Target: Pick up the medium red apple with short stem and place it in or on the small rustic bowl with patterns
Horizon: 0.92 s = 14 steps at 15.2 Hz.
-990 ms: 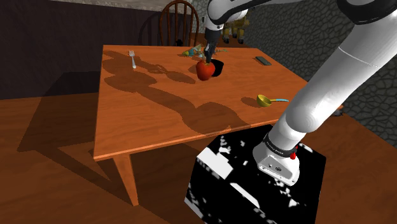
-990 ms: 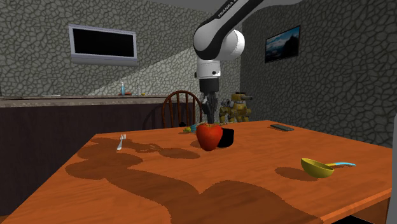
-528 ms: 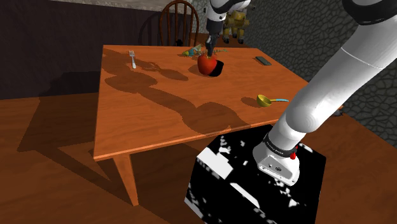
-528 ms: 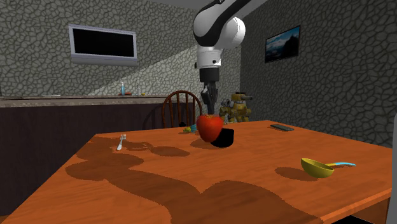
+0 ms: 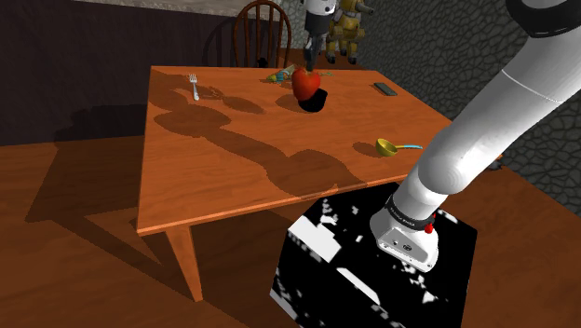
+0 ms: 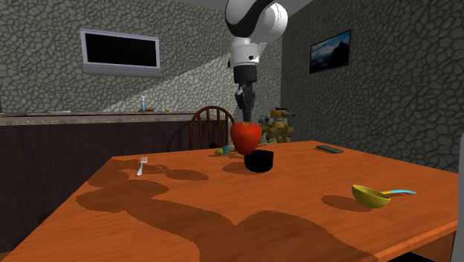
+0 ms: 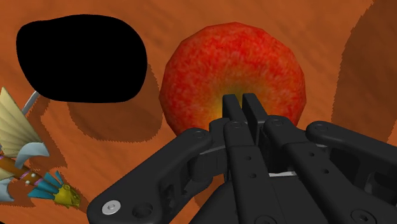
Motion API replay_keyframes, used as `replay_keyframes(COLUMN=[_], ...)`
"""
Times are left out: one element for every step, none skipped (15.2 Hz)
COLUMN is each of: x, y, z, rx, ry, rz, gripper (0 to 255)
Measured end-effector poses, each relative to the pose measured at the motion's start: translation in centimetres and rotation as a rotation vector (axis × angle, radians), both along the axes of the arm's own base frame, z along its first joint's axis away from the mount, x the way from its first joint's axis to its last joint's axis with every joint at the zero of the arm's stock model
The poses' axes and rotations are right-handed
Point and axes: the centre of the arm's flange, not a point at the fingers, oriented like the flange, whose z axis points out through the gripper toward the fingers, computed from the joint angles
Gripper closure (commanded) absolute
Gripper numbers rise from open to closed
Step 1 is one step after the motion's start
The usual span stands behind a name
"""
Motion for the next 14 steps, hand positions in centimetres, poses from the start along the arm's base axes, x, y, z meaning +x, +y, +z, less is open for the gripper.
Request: replay_keyframes(x=[0.0,0.0,0.1,0.1,0.2,0.1,0.3,0.5,0.8,1.1,1.4,1.8,1.9,2.2], y=[0.0,0.0,0.0,0.1,0.0,0.0,-0.7,-1.4,-2.3,-3.5,-4.6,-5.6,-6.6,-7.9], z=[0.5,1.0,1.5,2.0,2.6,3.1,3.4,4.0,4.5,4.8,5.3,6.1,6.4,6.8], rx=[0.000,0.000,0.000,0.000,0.000,0.000,0.000,0.000,0.000,0.000,0.000,0.001,0.001,0.001], ry=[0.000,0.000,0.000,0.000,0.000,0.000,0.000,0.000,0.000,0.000,0.000,0.001,0.000,0.000], rz=[0.000,0.000,0.000,0.000,0.000,0.000,0.000,0.000,0.000,-0.001,-0.001,-0.001,-0.001,-0.002], gripper=[255,255,255,255,255,255,255,255,255,255,255,255,255,255])
